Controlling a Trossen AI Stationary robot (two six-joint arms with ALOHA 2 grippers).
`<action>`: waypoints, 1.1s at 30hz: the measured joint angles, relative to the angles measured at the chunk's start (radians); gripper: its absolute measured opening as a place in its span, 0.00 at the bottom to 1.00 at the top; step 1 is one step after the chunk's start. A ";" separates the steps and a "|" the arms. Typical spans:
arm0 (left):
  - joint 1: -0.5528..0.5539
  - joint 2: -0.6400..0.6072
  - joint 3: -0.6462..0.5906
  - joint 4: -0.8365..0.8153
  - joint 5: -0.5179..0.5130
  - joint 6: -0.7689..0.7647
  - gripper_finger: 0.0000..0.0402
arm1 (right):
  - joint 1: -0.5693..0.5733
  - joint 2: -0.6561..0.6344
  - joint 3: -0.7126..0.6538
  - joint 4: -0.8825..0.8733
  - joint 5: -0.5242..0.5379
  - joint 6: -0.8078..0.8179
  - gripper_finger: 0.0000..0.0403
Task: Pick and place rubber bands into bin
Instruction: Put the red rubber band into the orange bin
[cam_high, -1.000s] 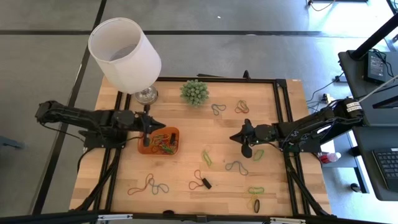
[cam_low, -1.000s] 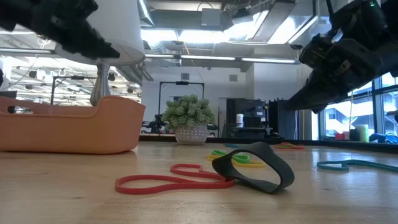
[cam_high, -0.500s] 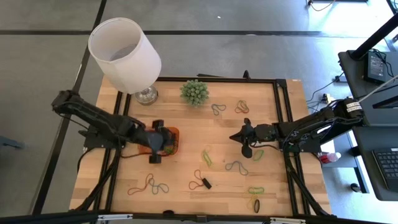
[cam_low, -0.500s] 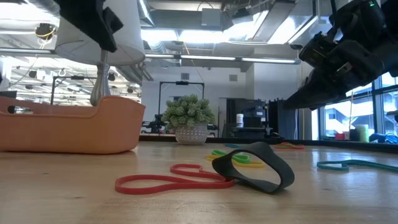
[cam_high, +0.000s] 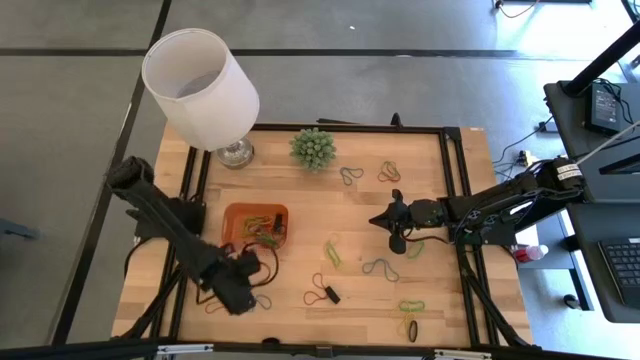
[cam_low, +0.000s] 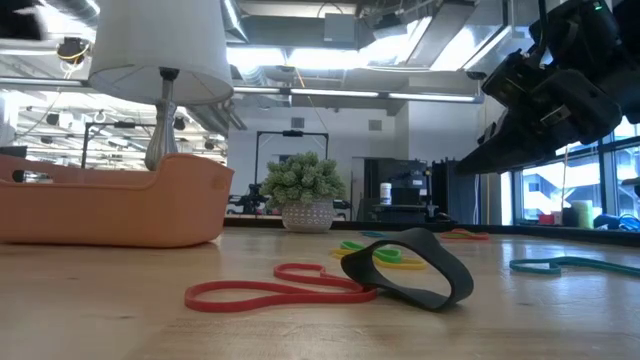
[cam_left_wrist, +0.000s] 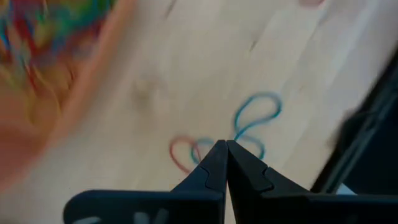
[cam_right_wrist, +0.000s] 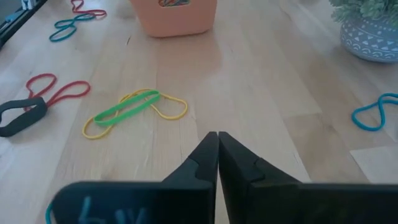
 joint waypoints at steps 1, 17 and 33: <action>-0.018 0.017 -0.006 0.000 0.007 -0.045 0.01 | 0.000 0.000 0.000 0.000 0.000 0.000 0.04; -0.118 0.266 -0.023 0.010 0.232 -0.243 0.37 | 0.000 0.000 0.000 0.000 0.001 0.017 0.04; -0.094 0.331 -0.022 0.125 0.274 -0.198 0.37 | 0.000 0.000 0.000 -0.001 0.007 0.021 0.04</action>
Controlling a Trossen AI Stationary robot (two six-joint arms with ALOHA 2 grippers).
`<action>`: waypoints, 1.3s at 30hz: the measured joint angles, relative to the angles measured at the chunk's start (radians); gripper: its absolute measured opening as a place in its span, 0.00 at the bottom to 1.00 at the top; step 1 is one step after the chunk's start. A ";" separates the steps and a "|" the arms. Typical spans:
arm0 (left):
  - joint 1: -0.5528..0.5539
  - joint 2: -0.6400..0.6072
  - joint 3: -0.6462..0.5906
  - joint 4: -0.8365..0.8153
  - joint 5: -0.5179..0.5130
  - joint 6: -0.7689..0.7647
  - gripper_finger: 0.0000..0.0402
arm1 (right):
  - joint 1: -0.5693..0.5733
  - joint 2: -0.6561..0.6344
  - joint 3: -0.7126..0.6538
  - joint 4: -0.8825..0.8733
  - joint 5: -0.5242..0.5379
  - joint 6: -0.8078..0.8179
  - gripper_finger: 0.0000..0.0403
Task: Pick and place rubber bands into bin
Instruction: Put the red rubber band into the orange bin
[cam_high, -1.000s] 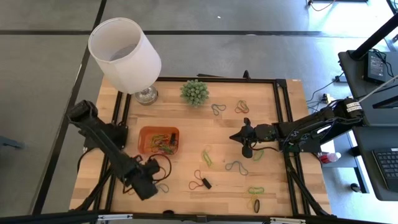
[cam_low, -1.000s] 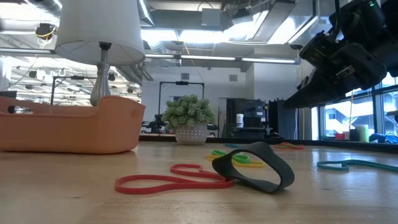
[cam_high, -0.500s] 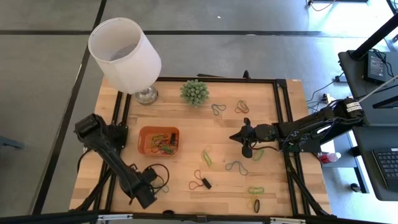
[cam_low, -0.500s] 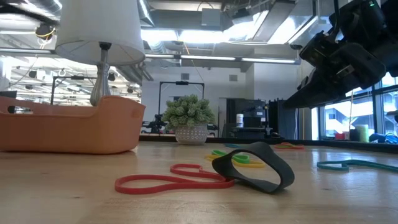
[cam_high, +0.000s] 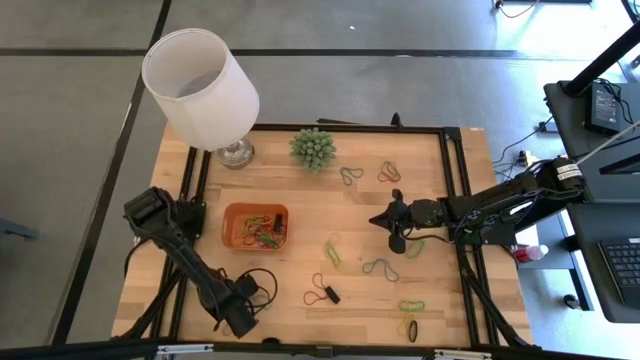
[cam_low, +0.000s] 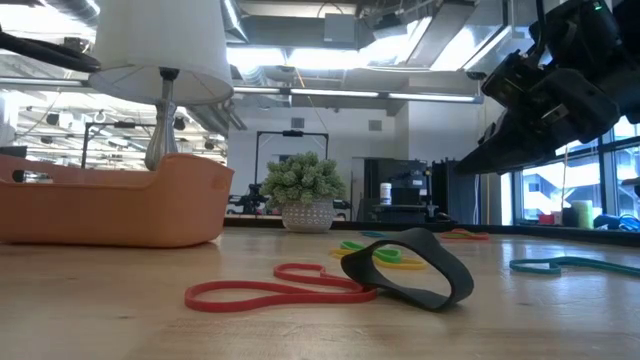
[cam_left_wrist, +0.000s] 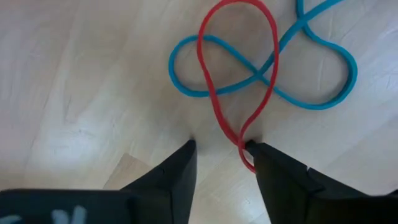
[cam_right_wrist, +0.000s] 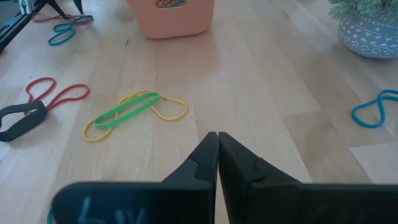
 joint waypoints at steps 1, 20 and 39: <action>0.003 0.000 0.000 0.001 0.001 0.008 0.35 | 0.000 0.000 0.000 0.000 0.001 0.000 0.04; 0.093 -0.280 0.066 -0.283 -0.010 0.100 0.00 | 0.000 0.000 0.000 0.000 0.010 -0.019 0.04; 0.558 -0.600 0.140 -0.606 -0.286 0.611 0.01 | 0.000 0.000 0.000 0.000 0.010 -0.023 0.04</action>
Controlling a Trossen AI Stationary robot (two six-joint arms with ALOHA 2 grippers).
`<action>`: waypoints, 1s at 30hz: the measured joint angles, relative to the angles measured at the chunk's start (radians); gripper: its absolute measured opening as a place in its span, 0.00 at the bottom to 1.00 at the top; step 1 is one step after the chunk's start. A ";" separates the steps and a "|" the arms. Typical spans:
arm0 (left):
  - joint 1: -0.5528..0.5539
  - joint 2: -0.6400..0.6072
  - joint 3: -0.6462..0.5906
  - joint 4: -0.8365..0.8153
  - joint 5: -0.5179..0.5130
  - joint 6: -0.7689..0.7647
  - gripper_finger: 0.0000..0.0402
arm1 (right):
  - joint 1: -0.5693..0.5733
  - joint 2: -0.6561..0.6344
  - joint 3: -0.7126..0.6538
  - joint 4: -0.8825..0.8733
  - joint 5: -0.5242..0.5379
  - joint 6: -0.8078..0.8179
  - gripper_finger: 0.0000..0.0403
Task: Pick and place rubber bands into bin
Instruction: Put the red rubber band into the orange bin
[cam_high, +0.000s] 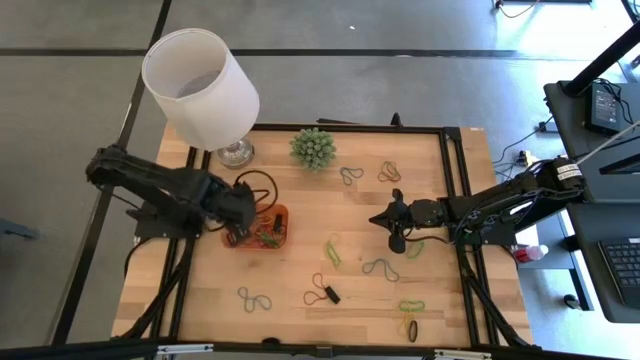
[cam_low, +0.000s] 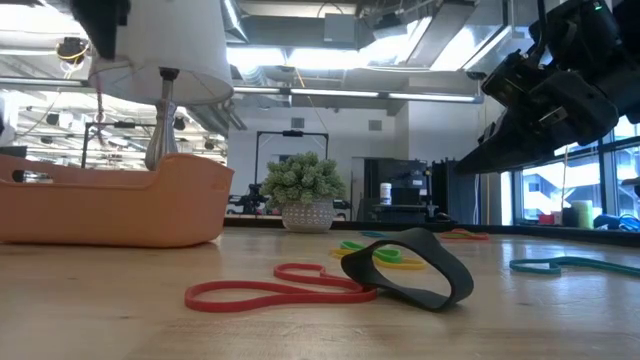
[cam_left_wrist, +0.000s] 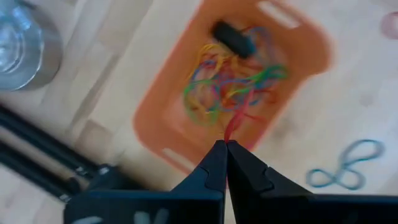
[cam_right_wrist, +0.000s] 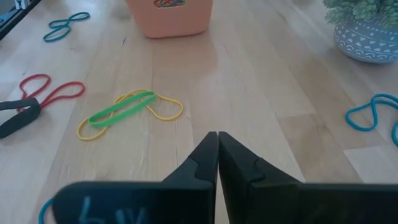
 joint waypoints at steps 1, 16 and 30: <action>0.021 0.003 -0.016 0.001 0.009 0.016 0.01 | 0.000 0.000 0.000 0.000 0.000 0.001 0.04; 0.202 0.007 -0.419 0.382 0.158 0.059 0.01 | 0.000 0.000 0.000 0.000 -0.001 0.006 0.04; 0.227 0.007 -0.565 0.498 0.200 0.117 0.11 | 0.000 0.000 0.000 0.000 -0.001 0.007 0.04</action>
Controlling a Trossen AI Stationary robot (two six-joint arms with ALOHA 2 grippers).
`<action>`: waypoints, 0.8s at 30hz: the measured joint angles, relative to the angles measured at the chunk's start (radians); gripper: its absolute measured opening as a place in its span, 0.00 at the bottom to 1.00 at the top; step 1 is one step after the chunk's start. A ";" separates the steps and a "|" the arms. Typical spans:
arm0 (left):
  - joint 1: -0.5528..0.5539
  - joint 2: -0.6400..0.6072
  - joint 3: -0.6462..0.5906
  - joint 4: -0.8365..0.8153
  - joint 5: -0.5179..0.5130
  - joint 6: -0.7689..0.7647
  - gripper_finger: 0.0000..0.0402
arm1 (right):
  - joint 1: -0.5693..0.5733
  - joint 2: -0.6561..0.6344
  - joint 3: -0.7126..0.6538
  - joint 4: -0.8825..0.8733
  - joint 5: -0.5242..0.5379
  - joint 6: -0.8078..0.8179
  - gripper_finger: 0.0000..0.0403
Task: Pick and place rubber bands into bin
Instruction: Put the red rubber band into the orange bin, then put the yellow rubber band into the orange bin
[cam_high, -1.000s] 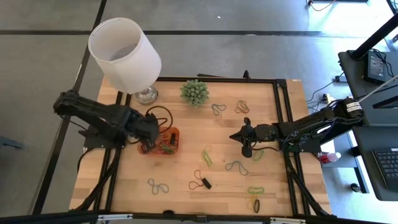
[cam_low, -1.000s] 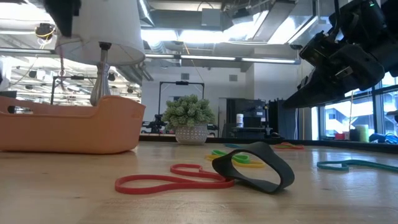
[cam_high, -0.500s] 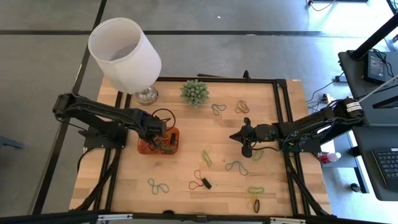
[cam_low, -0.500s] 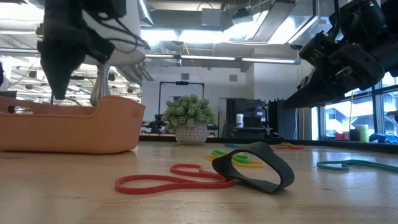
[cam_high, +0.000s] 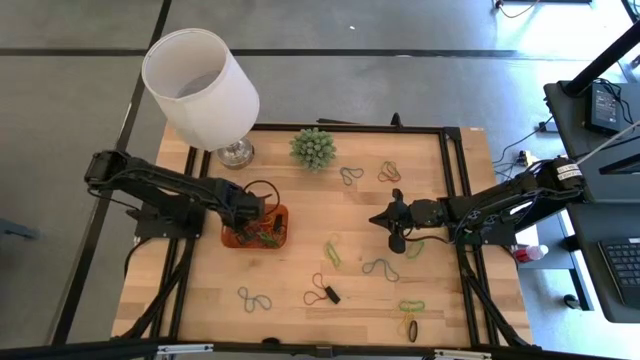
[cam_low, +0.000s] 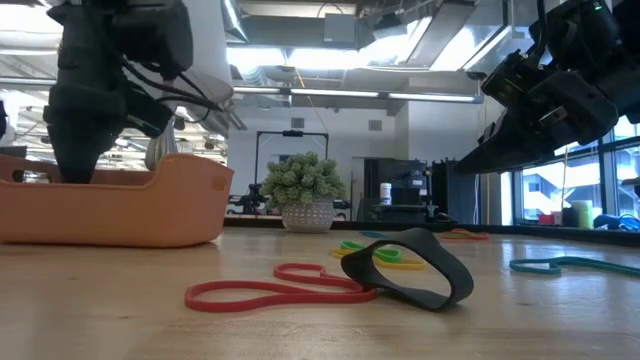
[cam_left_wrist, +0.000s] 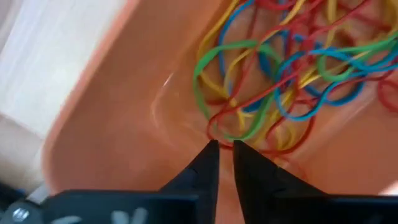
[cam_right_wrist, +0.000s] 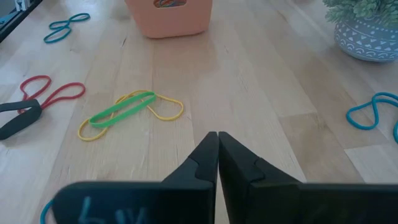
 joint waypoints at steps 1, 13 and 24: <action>0.000 0.000 0.003 0.001 0.001 0.006 0.14 | 0.000 0.000 0.000 0.000 0.000 0.000 0.04; 0.007 -0.015 0.070 -0.118 -0.016 0.009 0.28 | 0.000 0.000 0.000 0.000 0.000 0.000 0.04; -0.089 -0.183 0.295 -0.107 -0.371 0.092 0.02 | 0.000 0.000 0.000 0.000 0.000 0.000 0.04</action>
